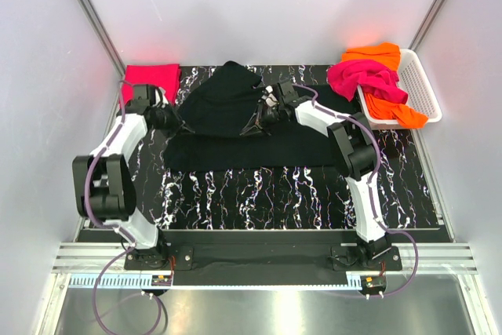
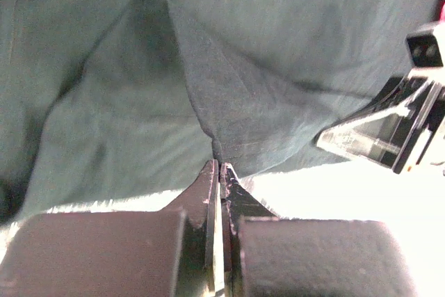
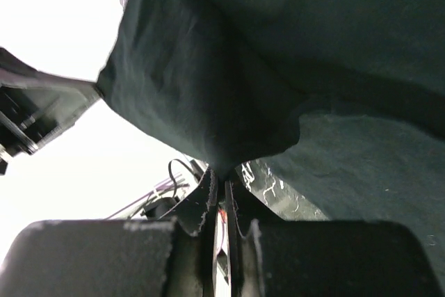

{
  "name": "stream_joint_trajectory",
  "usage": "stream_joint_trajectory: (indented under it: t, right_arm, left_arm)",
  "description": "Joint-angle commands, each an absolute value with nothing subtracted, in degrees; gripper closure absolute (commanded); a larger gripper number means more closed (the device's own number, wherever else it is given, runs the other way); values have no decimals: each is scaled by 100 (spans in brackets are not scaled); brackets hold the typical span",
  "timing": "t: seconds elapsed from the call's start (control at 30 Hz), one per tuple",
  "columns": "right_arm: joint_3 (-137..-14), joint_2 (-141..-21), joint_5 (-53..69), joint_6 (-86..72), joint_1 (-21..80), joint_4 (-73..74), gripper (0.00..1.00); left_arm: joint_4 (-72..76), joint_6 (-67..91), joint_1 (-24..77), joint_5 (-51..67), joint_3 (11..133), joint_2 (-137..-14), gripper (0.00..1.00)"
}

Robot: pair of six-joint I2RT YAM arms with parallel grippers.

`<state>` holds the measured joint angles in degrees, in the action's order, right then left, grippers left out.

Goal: Fold and stack the t-shirts
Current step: Fold the tshirt

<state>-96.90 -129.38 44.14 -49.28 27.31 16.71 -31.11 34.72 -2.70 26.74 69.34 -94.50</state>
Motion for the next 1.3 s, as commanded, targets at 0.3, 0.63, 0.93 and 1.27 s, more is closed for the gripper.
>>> stream_joint_trajectory:
  t: [0.3,0.63,0.93,1.27]
  right_arm:
    - [-9361,-12841,4781,-4895,3138,1705,100]
    - [-8868,-12823,4606,-4869,3138,1714,100]
    - [-9176,-13157,4579,-4913,3146,1749,100]
    - [-8903,-12833,4404,-4738,3129,2265,79]
  left_arm:
    - [-3357,3033,-395,2154,6056,-8956,100]
    - [-3401,2892,-483,2197,5994,-9404,100]
    - [-3287,2725,-492,2004,6038,-9747,100]
    - [-3427,2663,-519,1828,6082,-9625,74]
